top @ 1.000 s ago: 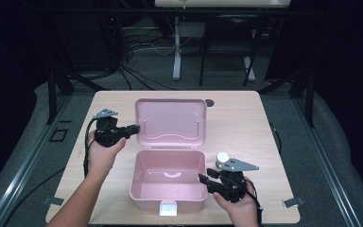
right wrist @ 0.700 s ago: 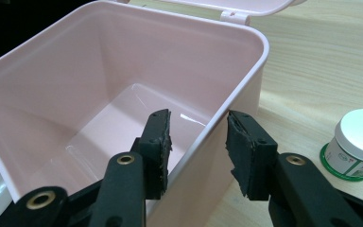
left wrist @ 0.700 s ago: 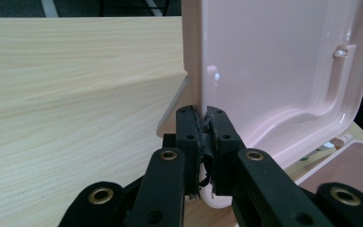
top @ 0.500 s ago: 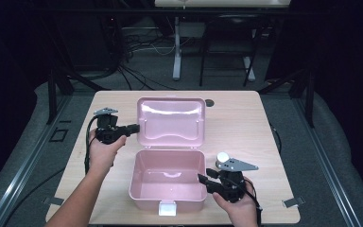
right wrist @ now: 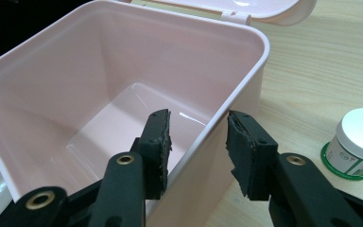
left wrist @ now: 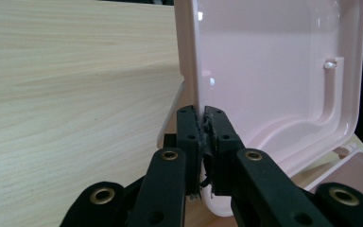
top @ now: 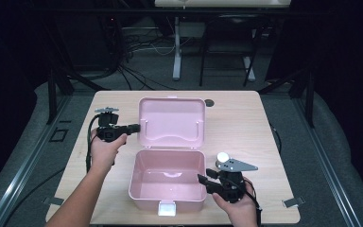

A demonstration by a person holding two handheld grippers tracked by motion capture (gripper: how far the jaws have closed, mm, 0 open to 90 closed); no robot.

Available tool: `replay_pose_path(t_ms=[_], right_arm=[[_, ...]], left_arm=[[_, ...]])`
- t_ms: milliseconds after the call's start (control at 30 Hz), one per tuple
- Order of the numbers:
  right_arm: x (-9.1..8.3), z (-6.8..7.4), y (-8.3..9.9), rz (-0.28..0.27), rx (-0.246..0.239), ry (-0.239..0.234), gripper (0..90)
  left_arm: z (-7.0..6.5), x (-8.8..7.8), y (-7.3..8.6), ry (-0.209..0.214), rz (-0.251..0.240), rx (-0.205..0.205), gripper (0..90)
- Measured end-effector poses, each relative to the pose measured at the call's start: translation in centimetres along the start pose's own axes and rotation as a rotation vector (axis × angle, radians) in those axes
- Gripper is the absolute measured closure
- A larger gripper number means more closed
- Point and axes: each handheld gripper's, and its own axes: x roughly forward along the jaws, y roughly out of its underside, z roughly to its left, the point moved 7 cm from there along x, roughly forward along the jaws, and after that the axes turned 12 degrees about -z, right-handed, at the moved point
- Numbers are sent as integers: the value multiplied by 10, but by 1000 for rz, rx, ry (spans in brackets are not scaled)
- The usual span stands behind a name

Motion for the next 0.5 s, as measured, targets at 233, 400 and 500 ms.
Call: replay_pose_path(t_ms=[233, 400, 500], right_arm=[[0, 0, 0, -1, -3, -1, 598], [0, 0, 0, 2, 3, -4, 597], [0, 0, 0, 2, 1, -4, 597]], left_arm=[[0, 2, 0, -13, 12, 5, 856], [1, 3, 1, -12, 14, -10, 857], [1, 3, 1, -11, 17, -11, 857]])
